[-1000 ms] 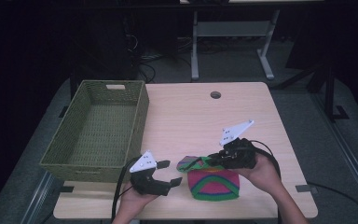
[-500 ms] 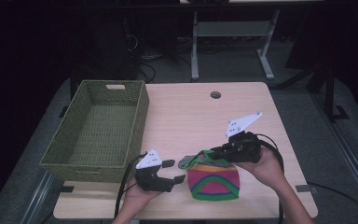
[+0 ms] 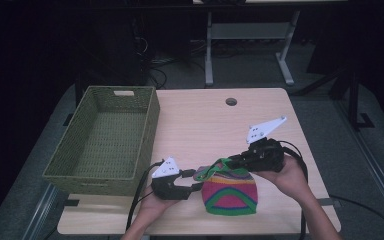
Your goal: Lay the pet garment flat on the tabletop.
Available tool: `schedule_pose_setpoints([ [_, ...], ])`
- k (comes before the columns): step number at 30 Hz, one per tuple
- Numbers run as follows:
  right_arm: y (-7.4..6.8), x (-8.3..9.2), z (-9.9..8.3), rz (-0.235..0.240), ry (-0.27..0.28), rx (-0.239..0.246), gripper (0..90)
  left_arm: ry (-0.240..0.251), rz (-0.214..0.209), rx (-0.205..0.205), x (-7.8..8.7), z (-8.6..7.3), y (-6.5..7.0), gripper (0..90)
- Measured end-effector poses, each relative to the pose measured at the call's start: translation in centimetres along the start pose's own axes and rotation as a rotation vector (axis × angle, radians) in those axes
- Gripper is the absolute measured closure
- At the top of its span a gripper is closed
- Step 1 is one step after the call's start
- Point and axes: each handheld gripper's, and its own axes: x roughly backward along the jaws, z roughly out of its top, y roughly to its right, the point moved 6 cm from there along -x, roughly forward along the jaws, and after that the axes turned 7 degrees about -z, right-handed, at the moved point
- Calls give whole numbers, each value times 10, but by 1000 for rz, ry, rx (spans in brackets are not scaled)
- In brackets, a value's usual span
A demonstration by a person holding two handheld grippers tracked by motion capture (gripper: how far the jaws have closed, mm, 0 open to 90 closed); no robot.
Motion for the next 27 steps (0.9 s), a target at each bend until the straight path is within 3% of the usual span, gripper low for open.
schedule_pose_setpoints([
  [3, 0, 2, 1, 4, 6, -8, 818, 10, -8, -1, -4, 2, -4, 472],
  [6, 2, 3, 0, 1, 5, -8, 818, 28, -5, -18, -4, 3, -5, 598],
  [7, 4, 3, -1, -2, 6, -13, 818, 29, -8, -20, -4, 4, -5, 679],
  [11, 7, 3, -4, -4, 3, -23, 819, 42, -21, -34, -1, 6, -4, 768],
  [19, 15, -2, -13, -20, -17, -43, 819, 38, 3, -53, 6, 10, -5, 793],
  [27, 19, -1, -18, -24, -14, -54, 819, 65, 28, -44, 13, 23, -9, 813],
])
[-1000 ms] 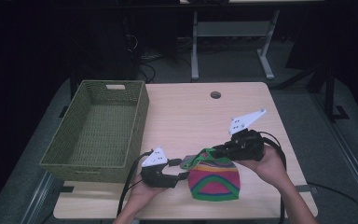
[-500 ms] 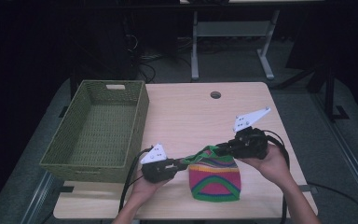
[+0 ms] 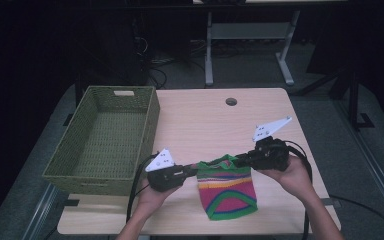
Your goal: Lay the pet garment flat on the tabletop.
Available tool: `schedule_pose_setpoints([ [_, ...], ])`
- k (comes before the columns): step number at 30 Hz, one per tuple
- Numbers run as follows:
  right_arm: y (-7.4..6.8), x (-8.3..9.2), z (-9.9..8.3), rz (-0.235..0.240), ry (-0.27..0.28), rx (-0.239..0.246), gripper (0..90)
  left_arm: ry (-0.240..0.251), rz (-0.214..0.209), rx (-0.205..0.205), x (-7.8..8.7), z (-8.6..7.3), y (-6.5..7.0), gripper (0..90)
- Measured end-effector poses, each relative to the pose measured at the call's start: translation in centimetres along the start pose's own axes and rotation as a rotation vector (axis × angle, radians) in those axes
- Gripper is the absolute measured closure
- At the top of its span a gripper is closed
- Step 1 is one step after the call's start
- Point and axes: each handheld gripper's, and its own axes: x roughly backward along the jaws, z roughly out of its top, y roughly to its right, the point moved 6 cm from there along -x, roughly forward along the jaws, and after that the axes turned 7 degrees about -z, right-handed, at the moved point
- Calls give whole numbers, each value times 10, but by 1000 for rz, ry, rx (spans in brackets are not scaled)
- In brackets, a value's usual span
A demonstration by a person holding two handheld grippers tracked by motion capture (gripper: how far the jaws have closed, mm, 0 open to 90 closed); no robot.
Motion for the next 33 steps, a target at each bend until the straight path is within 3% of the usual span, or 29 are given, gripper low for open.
schedule_pose_setpoints([
  [13, 4, -1, -6, 2, -10, -9, 818, -30, 10, 15, -4, 14, -6, 828],
  [20, 8, -4, -4, -3, -13, -18, 819, -51, 38, 4, -4, 26, -13, 828],
  [27, 12, -6, -2, -2, -16, -25, 819, -66, 47, -1, -4, 29, -18, 829],
  [33, 19, -7, 1, -1, -15, -38, 819, -72, 51, 18, -7, 31, -23, 828],
])
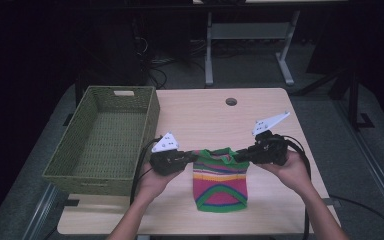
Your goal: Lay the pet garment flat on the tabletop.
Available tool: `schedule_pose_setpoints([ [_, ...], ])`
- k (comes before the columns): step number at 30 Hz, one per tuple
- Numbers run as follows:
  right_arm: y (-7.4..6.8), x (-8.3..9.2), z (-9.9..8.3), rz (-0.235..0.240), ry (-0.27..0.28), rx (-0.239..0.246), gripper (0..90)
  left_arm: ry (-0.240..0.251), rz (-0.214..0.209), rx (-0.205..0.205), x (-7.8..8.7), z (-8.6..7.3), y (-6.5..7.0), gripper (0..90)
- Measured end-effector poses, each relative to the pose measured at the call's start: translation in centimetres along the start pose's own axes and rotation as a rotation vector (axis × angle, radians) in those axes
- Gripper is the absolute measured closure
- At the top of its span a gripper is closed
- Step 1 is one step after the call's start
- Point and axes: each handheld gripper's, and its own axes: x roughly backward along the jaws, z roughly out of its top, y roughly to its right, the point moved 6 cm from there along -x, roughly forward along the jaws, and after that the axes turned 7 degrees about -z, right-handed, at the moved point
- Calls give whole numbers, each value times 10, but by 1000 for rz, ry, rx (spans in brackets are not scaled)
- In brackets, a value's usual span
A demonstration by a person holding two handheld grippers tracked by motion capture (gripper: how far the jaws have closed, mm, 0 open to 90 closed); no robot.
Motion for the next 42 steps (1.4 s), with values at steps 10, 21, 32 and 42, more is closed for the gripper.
schedule_pose_setpoints([
  [10, 20, -9, -1, -33, -7, -23, 818, -31, 39, 10, -12, -1, -10, 829],
  [21, 34, -19, -1, -75, -16, -53, 816, -49, 62, 52, -21, -6, -23, 830],
  [32, 48, -31, 5, -112, -51, -68, 813, -70, 96, 63, -27, -4, -30, 829],
  [42, 64, -36, 5, -133, -54, -104, 806, -88, 118, 95, -37, -1, -36, 830],
])
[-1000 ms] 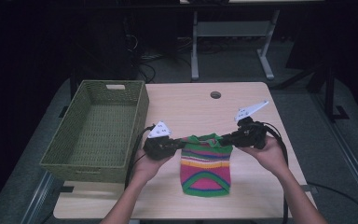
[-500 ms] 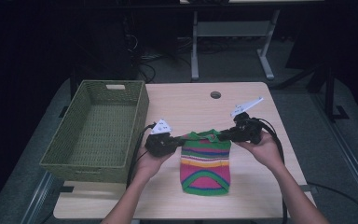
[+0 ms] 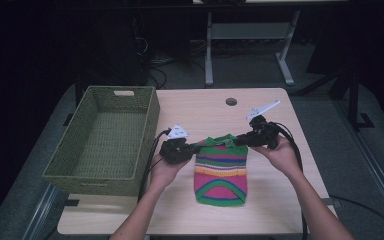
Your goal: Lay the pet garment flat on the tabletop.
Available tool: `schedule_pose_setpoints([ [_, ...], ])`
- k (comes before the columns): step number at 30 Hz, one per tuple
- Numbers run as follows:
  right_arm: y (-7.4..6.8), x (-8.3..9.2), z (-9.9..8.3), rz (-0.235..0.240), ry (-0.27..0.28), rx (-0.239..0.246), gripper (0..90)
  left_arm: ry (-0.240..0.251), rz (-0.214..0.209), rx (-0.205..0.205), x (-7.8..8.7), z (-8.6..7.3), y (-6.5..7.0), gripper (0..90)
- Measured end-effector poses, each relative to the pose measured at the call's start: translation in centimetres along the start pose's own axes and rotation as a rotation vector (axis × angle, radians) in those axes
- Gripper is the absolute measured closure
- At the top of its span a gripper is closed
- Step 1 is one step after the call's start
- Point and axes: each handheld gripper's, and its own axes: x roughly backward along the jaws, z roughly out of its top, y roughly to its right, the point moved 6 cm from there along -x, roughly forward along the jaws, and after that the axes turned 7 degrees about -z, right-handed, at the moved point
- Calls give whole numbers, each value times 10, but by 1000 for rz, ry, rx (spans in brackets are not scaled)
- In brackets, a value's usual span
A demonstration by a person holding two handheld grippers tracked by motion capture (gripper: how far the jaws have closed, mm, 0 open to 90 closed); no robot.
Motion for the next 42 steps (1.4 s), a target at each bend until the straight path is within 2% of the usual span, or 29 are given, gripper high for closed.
schedule_pose_setpoints([
  [5, 9, -7, 0, -17, 3, -16, 798, -3, 14, 23, -5, -1, -3, 829],
  [10, 12, -13, -1, -30, -1, -32, 796, -13, 28, 26, -8, -2, -6, 829],
  [20, 20, -19, -1, -47, 2, -46, 788, -4, 28, 87, -13, -5, -17, 829],
  [27, 25, -23, -1, -49, 11, -66, 780, -7, 51, 86, -15, -5, -23, 825],
  [28, 27, -26, 0, -56, 15, -84, 739, -9, 63, 85, -16, -5, -24, 756],
  [29, 27, -26, 0, -56, 15, -84, 739, -5, 75, 86, -17, -5, -26, 756],
  [30, 33, -29, 0, -91, 17, -115, 611, 0, 86, 98, -17, -4, -28, 627],
  [31, 37, -30, 0, -105, 23, -138, 592, 8, 95, 109, -17, -3, -31, 602],
  [32, 39, -31, 0, -92, 26, -155, 587, 16, 104, 117, -17, -1, -32, 583],
  [34, 42, -31, -1, -87, 24, -169, 570, 17, 120, 117, -16, 0, -34, 571],
  [36, 44, -32, -3, -98, 20, -172, 546, 18, 121, 113, -16, 1, -32, 564],
  [38, 44, -33, -4, -85, 14, -179, 521, 5, 122, 105, -17, 0, -31, 560],
  [42, 41, -32, -4, -70, 8, -177, 487, 5, 103, 107, -17, -3, -27, 557],
])
